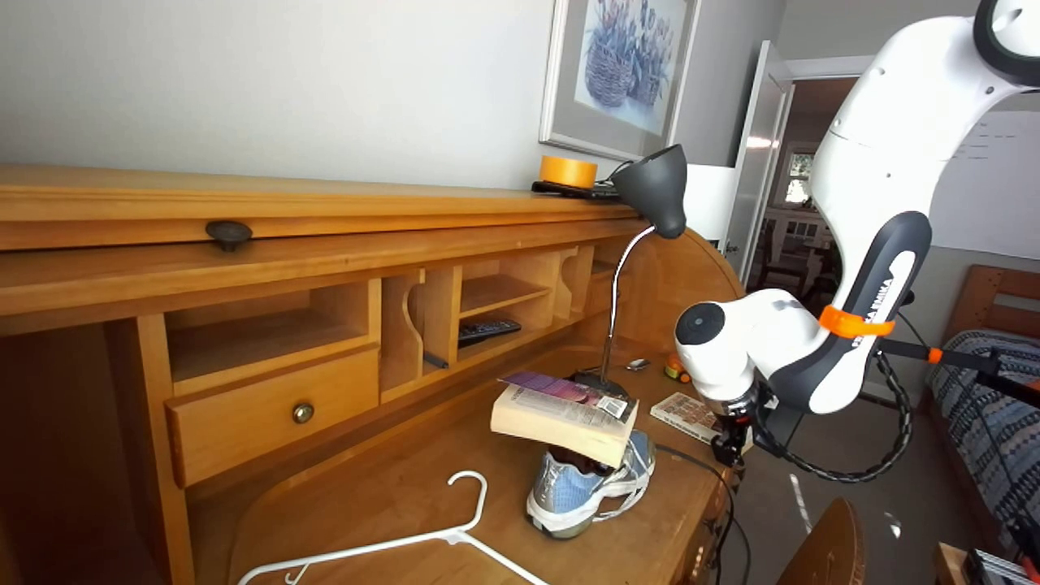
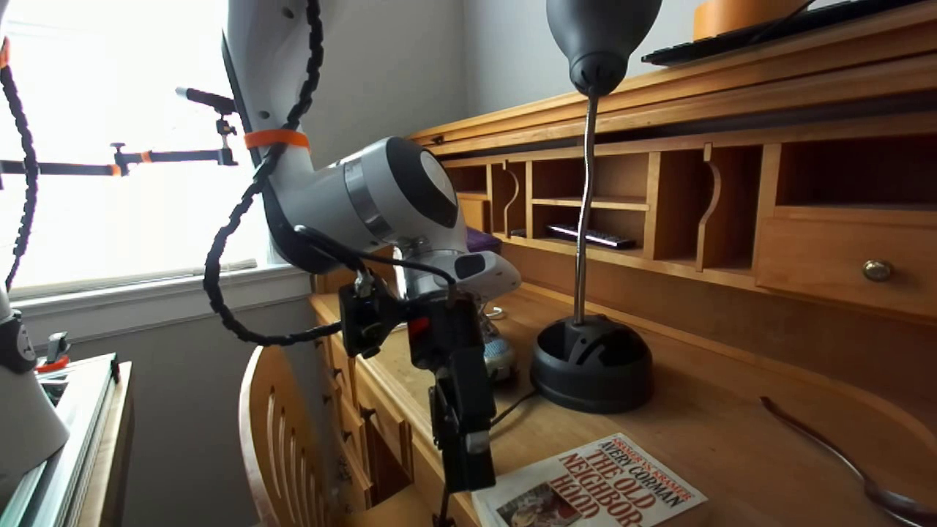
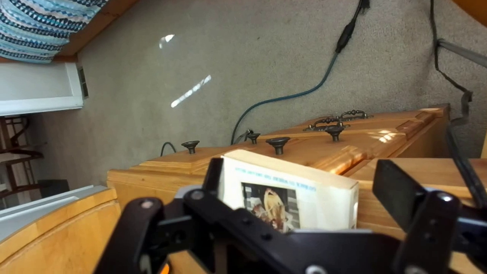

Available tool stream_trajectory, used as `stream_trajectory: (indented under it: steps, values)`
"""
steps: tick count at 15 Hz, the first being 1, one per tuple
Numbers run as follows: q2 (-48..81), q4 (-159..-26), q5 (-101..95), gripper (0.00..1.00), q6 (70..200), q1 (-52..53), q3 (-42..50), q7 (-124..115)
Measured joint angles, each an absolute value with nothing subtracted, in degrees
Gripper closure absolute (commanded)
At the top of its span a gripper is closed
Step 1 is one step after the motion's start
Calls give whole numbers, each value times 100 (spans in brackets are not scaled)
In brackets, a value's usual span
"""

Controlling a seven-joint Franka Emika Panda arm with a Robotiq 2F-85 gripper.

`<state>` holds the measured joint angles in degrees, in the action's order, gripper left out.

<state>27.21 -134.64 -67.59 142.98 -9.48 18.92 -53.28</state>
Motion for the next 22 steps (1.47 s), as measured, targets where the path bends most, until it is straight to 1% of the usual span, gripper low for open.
stream_trajectory:
  steps: [8,10,11,14,15,16,18,21,22]
  values:
    - [3024,-13177,-7066,0,14296,-1023,1873,-5401]
    - [3109,-13087,-7129,26,14296,-1058,1860,-5401]
    - [3143,-13065,-7152,32,14296,-1080,1846,-5400]
    - [3204,-13016,-7181,58,14296,-1140,1803,-5396]
    - [3239,-12993,-7187,65,14296,-1160,1792,-5396]
    - [3284,-12956,-7197,73,14298,-1181,1781,-5396]
    - [3374,-12882,-7211,88,14299,-1216,1768,-5396]
    - [3428,-12821,-7213,95,14298,-1265,1766,-5373]
    - [3426,-12817,-7213,95,14297,-1287,1765,-5341]
